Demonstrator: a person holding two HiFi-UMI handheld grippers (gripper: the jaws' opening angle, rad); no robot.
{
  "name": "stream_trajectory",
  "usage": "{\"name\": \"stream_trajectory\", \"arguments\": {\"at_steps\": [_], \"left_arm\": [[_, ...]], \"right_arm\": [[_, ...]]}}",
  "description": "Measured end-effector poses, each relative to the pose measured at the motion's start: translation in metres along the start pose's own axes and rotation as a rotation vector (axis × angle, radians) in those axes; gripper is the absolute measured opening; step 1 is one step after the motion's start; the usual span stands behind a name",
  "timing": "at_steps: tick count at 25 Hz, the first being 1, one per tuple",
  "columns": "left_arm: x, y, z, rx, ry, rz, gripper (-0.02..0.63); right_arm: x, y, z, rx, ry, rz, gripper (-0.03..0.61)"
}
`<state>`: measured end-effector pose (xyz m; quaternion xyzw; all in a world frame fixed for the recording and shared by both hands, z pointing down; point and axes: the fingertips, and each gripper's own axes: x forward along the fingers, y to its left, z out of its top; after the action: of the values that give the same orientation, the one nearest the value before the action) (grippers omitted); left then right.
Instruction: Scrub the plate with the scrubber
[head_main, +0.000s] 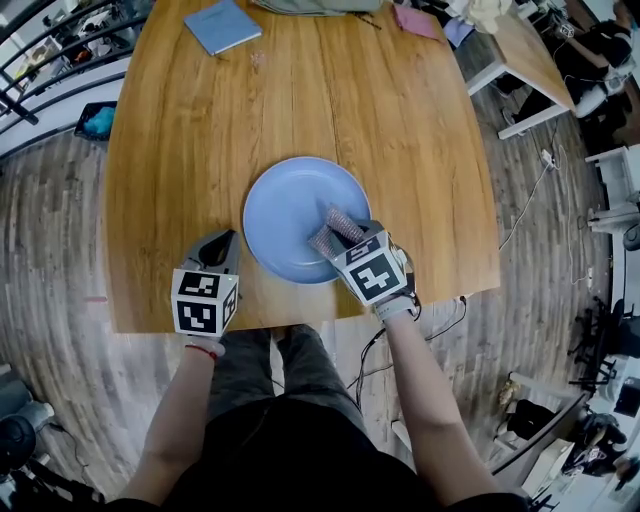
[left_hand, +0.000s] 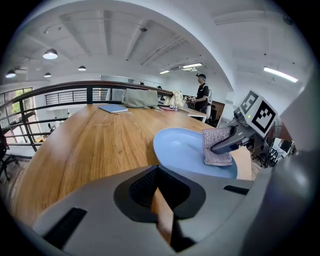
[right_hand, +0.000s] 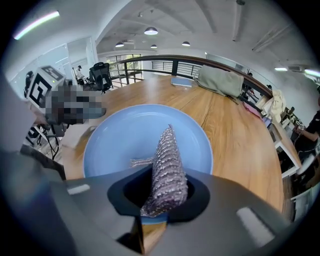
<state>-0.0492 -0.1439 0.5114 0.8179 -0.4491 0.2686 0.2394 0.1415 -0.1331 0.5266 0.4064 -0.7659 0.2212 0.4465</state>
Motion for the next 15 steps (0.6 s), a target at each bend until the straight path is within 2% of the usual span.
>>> {"name": "stream_trajectory", "arguments": {"at_steps": [5,9,12,15], "left_arm": [[-0.008,0.012,-0.009,0.003,0.015,0.035,-0.004],[-0.02,0.02,-0.008,-0.032,-0.015,0.047,-0.004],[-0.029,0.019,0.006,-0.045,-0.076,0.032,-0.005],[-0.038,0.014,0.032,-0.05,-0.183,-0.001,-0.004]], "right_arm": [[-0.025,-0.006,0.009,0.05,-0.117,-0.037,0.074],[-0.044,-0.011,0.016,0.06,-0.245,-0.071,0.072],[-0.063,-0.017,0.024,0.086,-0.341,-0.104,0.072],[-0.086,-0.025,0.036,0.112,-0.442,-0.137,0.072]]}}
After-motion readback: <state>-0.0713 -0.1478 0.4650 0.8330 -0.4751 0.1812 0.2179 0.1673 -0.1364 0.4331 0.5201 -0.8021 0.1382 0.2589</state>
